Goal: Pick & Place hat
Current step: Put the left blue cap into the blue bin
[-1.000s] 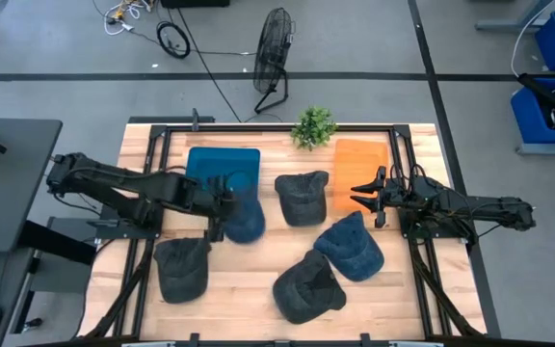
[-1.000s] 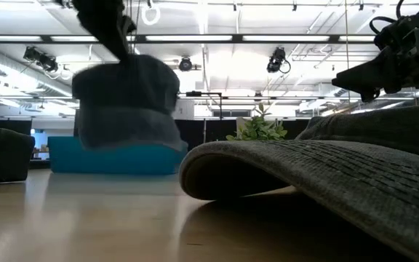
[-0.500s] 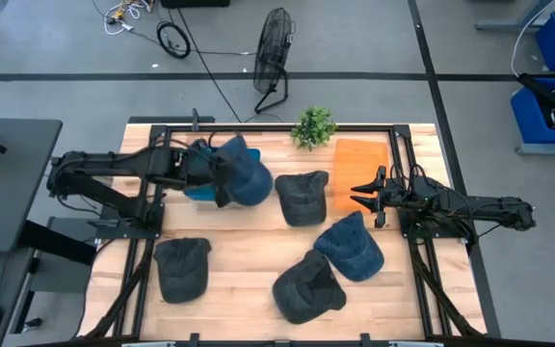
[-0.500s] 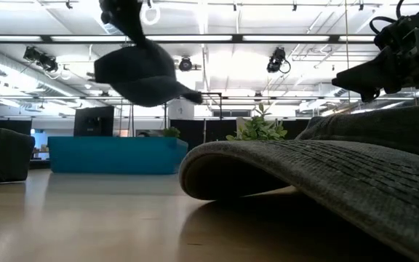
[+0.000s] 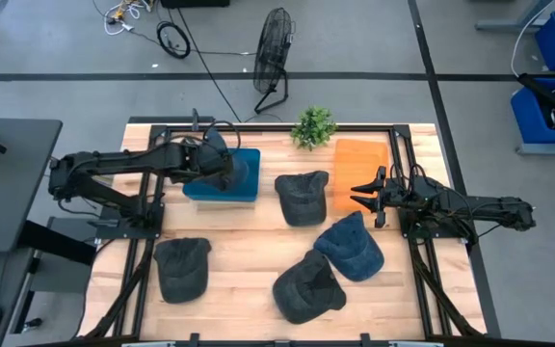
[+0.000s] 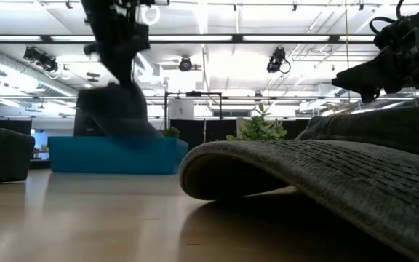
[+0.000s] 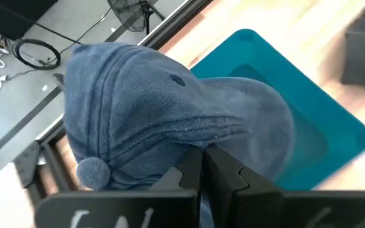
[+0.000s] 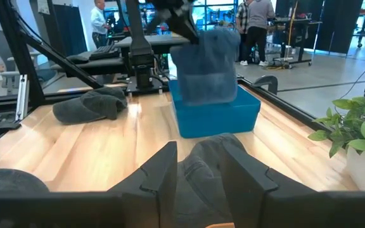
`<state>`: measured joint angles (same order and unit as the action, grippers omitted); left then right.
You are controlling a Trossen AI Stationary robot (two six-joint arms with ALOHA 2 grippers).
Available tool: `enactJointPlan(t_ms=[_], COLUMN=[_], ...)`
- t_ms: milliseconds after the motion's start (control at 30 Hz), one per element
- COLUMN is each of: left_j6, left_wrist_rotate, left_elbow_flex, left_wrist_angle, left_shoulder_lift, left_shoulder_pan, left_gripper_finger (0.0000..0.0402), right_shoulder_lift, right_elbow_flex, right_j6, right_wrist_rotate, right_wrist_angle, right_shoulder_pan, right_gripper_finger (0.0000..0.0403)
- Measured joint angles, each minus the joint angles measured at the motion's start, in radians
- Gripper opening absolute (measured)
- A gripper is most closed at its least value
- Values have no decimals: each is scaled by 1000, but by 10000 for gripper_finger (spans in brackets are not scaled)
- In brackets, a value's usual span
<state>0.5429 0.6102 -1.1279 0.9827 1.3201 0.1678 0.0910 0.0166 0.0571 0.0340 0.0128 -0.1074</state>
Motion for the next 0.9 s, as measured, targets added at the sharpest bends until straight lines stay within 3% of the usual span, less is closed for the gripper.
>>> enactJointPlan(t_ms=[200,500,767,900], left_j6=[-34,-57,-70,-198], left_wrist_rotate=[-1,-35,-37,-4], left_elbow_flex=[141,222,236,206], left_wrist_angle=[-207,-209,-235,-241], left_shoulder_lift=[0,0,0,0], left_shoulder_pan=[45,65,65,65], left_gripper_finger=[14,22,101,134], right_shoulder_lift=[0,0,0,0], right_elbow_flex=[0,0,0,0], right_j6=[7,10,10,-15], right_wrist_rotate=[0,0,0,10], right_wrist_angle=[0,0,0,7], right_shoulder_pan=[0,0,0,0], right_gripper_finger=[121,121,121,121])
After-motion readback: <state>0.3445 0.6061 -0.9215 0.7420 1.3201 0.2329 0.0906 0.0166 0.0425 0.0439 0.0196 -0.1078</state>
